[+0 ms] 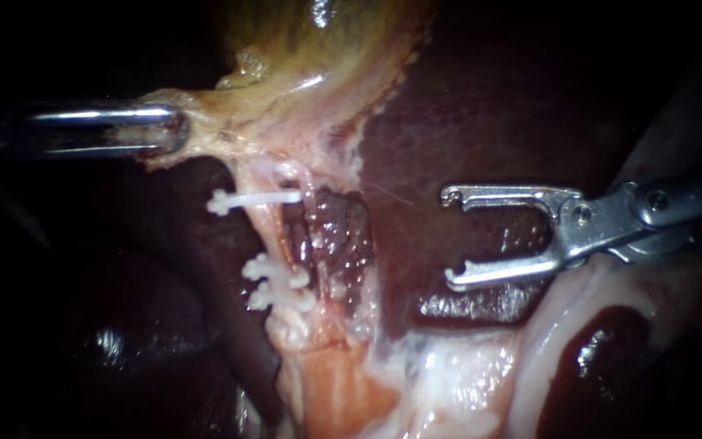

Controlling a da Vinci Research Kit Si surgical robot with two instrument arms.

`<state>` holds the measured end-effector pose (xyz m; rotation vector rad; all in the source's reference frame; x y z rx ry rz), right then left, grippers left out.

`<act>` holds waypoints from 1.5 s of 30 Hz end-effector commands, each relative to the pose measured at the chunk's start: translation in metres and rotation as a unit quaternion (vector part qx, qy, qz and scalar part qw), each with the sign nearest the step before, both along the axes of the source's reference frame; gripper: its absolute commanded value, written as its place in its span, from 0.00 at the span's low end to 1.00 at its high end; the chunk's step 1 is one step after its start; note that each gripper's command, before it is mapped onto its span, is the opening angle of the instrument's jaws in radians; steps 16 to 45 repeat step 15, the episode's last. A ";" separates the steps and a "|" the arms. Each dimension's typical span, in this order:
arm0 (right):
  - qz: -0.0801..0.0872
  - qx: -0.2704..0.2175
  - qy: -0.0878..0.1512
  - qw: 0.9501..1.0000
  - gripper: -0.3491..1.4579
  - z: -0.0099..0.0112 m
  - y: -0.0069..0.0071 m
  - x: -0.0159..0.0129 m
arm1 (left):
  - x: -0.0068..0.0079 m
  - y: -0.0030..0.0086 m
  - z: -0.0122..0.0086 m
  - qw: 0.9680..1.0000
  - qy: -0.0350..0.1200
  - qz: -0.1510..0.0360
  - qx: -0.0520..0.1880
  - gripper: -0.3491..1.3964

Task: Going back third clip left tube

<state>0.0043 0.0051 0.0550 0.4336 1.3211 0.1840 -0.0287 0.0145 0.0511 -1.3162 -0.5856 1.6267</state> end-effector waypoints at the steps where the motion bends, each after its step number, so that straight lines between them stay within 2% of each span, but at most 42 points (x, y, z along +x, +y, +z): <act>1: 0.000 0.000 0.000 1.000 0.47 0.0001 -0.0001 0.0000 | -0.0004 -0.0001 0.0004 1.000 0.002 0.001 0.000 0.00; 6: 0.000 0.000 0.000 1.000 0.47 0.0001 -0.0001 0.0000 | -0.0013 -0.0005 0.0013 1.000 0.003 0.007 -0.001 0.00; 12: -0.001 0.000 0.001 1.000 0.47 0.0001 -0.0001 0.0001 | -0.0012 -0.0004 0.0012 1.000 0.003 0.008 0.000 0.00; 15: -0.007 0.002 0.004 1.000 0.47 -0.0001 -0.0003 0.0004 | -0.0010 -0.0004 0.0010 1.000 0.002 0.008 0.000 0.00; 45: -0.007 0.002 0.004 1.000 0.47 -0.0001 -0.0003 0.0004 | -0.0010 -0.0004 0.0010 1.000 0.002 0.008 0.000 0.00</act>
